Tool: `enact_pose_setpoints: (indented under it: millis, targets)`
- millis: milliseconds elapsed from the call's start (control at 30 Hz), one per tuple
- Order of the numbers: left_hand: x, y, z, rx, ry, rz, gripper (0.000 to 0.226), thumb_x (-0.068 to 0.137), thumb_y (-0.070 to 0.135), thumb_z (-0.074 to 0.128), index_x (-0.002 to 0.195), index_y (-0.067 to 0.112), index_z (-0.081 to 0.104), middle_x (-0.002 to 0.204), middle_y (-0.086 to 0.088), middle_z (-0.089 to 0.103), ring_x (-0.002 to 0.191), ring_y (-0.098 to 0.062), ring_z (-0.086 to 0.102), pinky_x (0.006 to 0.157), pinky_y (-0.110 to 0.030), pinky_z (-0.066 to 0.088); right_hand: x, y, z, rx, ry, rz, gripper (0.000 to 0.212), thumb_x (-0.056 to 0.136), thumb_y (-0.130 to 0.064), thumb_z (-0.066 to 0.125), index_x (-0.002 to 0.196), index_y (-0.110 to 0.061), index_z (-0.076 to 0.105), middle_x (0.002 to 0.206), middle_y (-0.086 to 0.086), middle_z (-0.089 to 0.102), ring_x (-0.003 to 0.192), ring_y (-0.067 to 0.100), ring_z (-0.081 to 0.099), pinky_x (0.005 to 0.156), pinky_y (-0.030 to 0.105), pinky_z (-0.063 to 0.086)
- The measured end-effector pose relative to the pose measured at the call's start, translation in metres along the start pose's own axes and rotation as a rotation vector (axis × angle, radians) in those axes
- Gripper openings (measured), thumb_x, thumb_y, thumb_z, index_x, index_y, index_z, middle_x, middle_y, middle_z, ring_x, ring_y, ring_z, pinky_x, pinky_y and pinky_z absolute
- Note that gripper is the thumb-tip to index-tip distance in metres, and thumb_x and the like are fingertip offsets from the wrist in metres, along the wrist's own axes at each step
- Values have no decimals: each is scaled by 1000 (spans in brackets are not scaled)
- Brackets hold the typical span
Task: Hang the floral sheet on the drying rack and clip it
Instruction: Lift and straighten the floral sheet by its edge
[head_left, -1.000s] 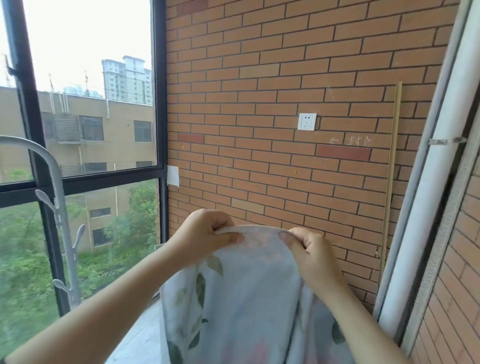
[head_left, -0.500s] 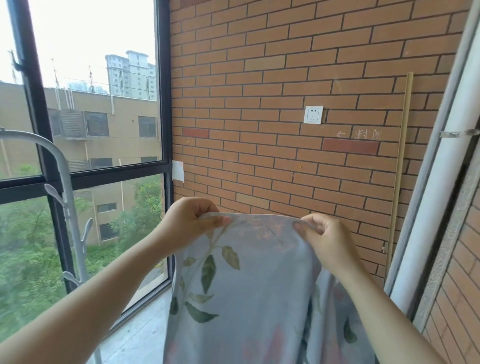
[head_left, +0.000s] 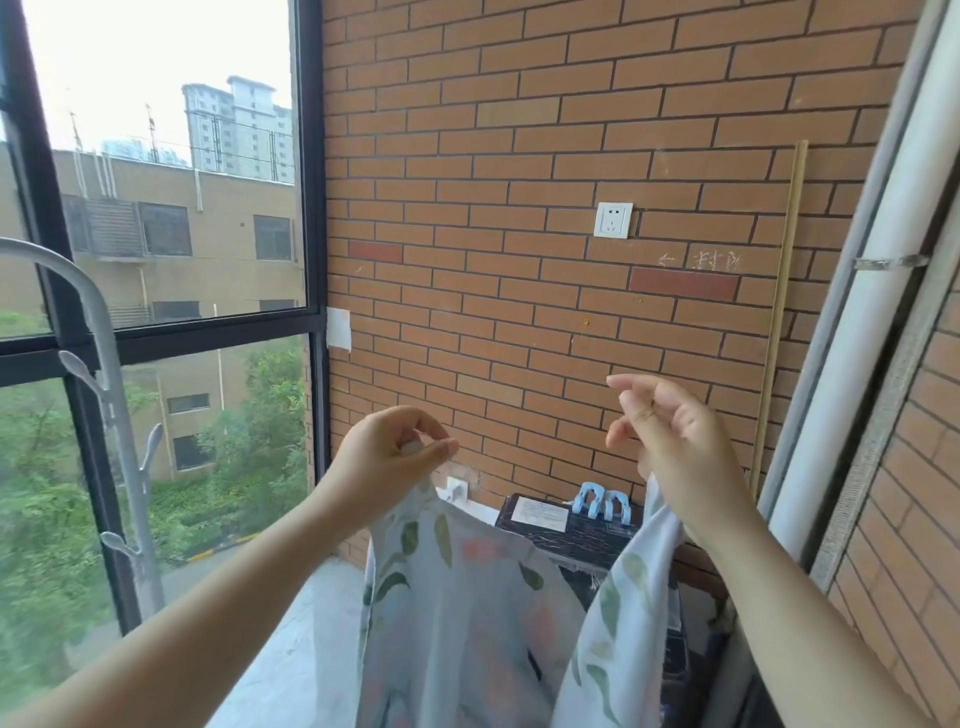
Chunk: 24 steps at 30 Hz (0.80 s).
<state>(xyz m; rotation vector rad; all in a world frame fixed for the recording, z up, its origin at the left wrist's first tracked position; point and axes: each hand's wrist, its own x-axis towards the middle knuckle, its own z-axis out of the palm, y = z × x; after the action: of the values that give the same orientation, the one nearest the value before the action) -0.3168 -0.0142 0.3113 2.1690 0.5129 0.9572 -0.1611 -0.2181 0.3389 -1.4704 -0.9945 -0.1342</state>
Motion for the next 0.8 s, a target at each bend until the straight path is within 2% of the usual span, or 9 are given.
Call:
enact_pose_setpoints:
  millis: [67, 133, 200, 400, 533, 600, 667, 733, 800]
  targets:
    - [-5, 0, 8, -21, -60, 1, 12, 78, 36, 73, 77, 24, 71, 54, 16, 58, 50, -7, 50, 51, -14, 44, 1, -14, -3, 40, -16, -47, 20, 98, -26, 46, 107, -20, 64, 57, 0, 56, 51, 21, 42, 46, 25, 33]
    - [-11, 1, 20, -34, -144, -6, 11, 76, 38, 72, 79, 28, 73, 75, 16, 70, 70, -4, 63, 71, -20, 54, 4, -29, -6, 24, -35, -109, 22, 100, -25, 44, 107, -17, 64, 53, 1, 48, 51, 16, 42, 46, 23, 35]
    - [-17, 3, 36, -74, -235, -2, 10, 76, 38, 72, 82, 30, 73, 85, 17, 72, 79, 4, 64, 82, -21, 54, 8, -42, -9, -32, -53, -171, 23, 101, -23, 42, 107, -17, 63, 52, 0, 43, 48, 13, 39, 46, 23, 35]
    - [-26, 29, 82, -333, -397, 13, 17, 80, 35, 72, 96, 27, 76, 95, 20, 72, 92, 7, 64, 86, -14, 48, 17, -66, -20, -181, -70, -274, 23, 102, -20, 40, 107, -17, 62, 50, -6, 40, 48, 10, 40, 52, 20, 38]
    - [-28, 56, 103, -464, -529, 67, 20, 86, 34, 67, 103, 27, 74, 101, 16, 73, 96, 4, 65, 90, -17, 50, 18, -72, -23, -213, -81, -282, 22, 102, -20, 42, 106, -16, 63, 50, -8, 37, 49, 11, 38, 52, 19, 36]
    - [-32, 65, 112, -548, -618, 94, 14, 87, 32, 67, 98, 28, 75, 95, 9, 73, 89, -6, 66, 86, -25, 52, 19, -73, -26, -224, -60, -287, 21, 102, -20, 42, 105, -15, 63, 50, -9, 38, 49, 11, 39, 52, 17, 36]
    - [-36, 70, 121, -574, -646, 114, 13, 86, 32, 68, 85, 22, 74, 73, -2, 59, 67, -16, 51, 67, -31, 44, 18, -72, -32, -244, -26, -291, 22, 102, -19, 42, 104, -14, 63, 49, -10, 38, 49, 10, 39, 52, 16, 36]
    - [-38, 69, 127, -567, -665, 117, 23, 85, 29, 69, 79, 7, 69, 61, -1, 43, 54, -12, 34, 54, -22, 30, 17, -71, -39, -264, 14, -293, 22, 101, -17, 42, 103, -13, 64, 49, -10, 38, 48, 9, 39, 51, 16, 36]
    - [-38, 67, 130, -562, -692, 118, 24, 84, 21, 71, 82, -3, 67, 53, 12, 46, 46, -1, 34, 48, -11, 28, 15, -68, -46, -277, 56, -300, 22, 101, -16, 43, 102, -13, 64, 50, -8, 38, 48, 10, 40, 50, 17, 36]
